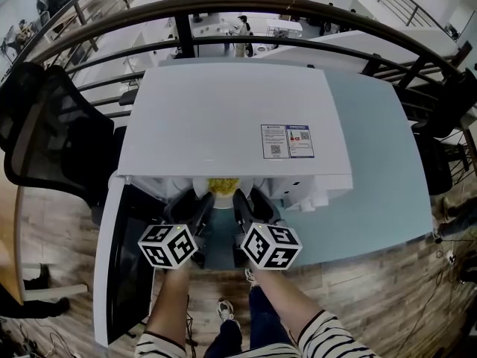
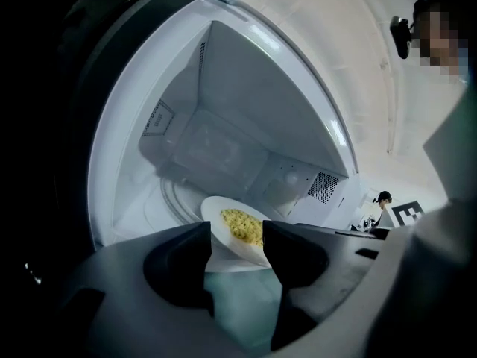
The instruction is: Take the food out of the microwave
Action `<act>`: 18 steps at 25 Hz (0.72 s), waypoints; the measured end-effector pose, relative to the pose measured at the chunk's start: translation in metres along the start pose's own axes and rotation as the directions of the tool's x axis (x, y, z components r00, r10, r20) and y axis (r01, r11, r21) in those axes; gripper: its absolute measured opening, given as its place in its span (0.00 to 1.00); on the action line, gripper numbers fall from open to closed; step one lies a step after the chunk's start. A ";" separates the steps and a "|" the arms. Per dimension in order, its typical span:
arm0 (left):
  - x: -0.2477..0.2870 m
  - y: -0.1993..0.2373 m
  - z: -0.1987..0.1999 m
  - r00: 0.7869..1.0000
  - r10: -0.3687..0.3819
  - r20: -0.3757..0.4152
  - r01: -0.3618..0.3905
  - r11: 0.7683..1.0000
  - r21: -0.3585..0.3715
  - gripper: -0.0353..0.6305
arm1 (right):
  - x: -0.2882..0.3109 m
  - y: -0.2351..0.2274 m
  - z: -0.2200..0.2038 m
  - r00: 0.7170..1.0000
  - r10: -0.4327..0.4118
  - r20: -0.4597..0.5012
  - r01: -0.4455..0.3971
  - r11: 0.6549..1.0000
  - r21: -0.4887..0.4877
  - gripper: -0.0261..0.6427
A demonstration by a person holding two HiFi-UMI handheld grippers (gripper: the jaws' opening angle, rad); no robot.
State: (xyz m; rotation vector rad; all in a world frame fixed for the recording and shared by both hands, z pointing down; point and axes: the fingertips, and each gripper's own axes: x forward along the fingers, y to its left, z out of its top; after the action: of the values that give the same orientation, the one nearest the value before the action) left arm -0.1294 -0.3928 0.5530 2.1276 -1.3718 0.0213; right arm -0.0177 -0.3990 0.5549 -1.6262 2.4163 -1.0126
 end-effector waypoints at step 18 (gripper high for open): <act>0.005 0.006 -0.017 1.000 0.009 0.029 -0.004 0.987 -0.160 0.28 | 0.006 -0.007 -0.017 0.997 0.049 -0.055 -0.045 0.997 0.066 0.26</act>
State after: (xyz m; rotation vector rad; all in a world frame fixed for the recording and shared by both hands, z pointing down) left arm -0.1268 -0.3897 0.5713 1.9971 -1.3504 -0.1141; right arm -0.0217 -0.3972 0.5737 -1.5336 2.4172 -1.1324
